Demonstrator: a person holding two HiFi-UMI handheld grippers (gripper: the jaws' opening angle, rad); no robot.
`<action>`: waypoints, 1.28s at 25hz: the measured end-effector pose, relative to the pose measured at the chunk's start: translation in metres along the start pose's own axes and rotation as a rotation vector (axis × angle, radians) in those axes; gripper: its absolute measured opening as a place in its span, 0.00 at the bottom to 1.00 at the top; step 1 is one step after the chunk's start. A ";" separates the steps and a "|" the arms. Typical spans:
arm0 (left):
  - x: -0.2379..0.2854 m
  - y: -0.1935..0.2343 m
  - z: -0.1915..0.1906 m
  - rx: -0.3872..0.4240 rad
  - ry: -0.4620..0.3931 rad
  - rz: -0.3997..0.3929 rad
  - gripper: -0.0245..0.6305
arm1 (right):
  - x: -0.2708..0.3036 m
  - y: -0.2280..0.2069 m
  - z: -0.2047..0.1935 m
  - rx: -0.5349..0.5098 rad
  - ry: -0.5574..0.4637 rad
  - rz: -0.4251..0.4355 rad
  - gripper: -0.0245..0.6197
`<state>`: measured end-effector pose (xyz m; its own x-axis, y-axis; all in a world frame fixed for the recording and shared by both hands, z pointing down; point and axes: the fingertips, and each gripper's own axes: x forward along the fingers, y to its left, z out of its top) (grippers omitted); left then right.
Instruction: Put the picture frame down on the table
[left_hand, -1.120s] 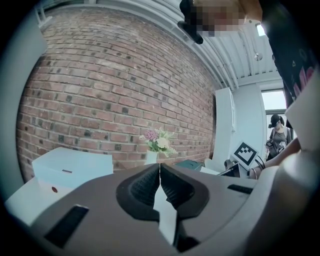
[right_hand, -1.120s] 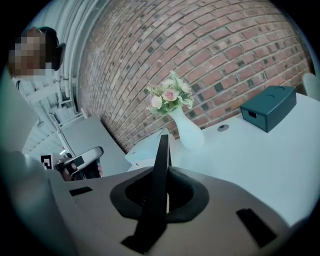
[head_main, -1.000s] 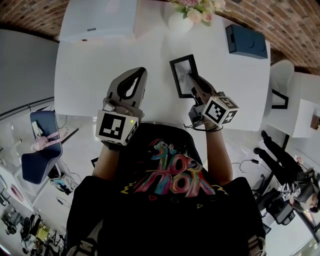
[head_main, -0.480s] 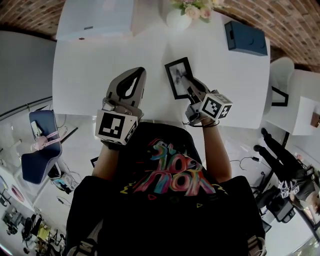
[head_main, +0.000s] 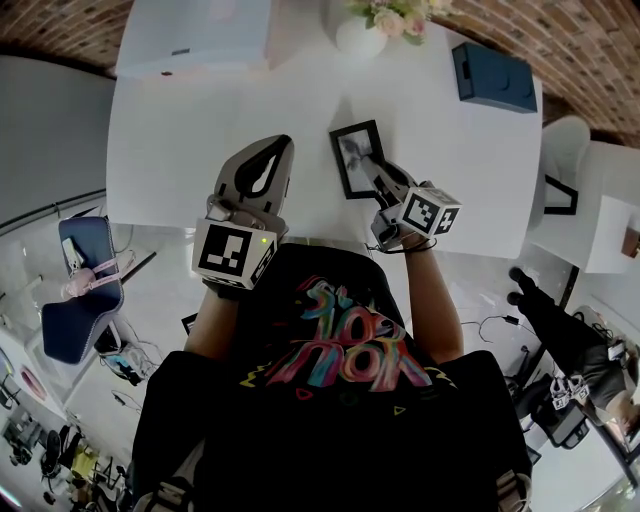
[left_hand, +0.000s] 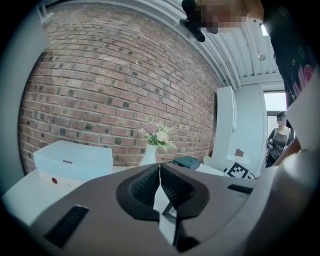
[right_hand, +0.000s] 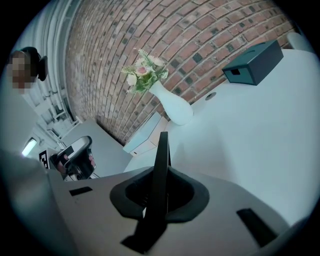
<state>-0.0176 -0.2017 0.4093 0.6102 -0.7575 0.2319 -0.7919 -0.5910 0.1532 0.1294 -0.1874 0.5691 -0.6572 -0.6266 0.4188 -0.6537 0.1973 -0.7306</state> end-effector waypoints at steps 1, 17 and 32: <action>0.000 0.000 0.000 0.000 0.000 0.001 0.07 | 0.001 -0.001 -0.001 0.004 0.002 0.003 0.15; 0.006 0.004 0.000 -0.007 0.002 -0.008 0.08 | 0.004 -0.026 -0.012 -0.029 0.042 -0.093 0.21; 0.013 0.008 -0.001 -0.009 0.010 -0.027 0.07 | 0.011 -0.028 -0.014 -0.124 0.062 -0.157 0.39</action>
<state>-0.0165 -0.2161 0.4147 0.6315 -0.7383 0.2369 -0.7751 -0.6091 0.1681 0.1355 -0.1891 0.6019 -0.5629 -0.6099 0.5579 -0.7888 0.1947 -0.5830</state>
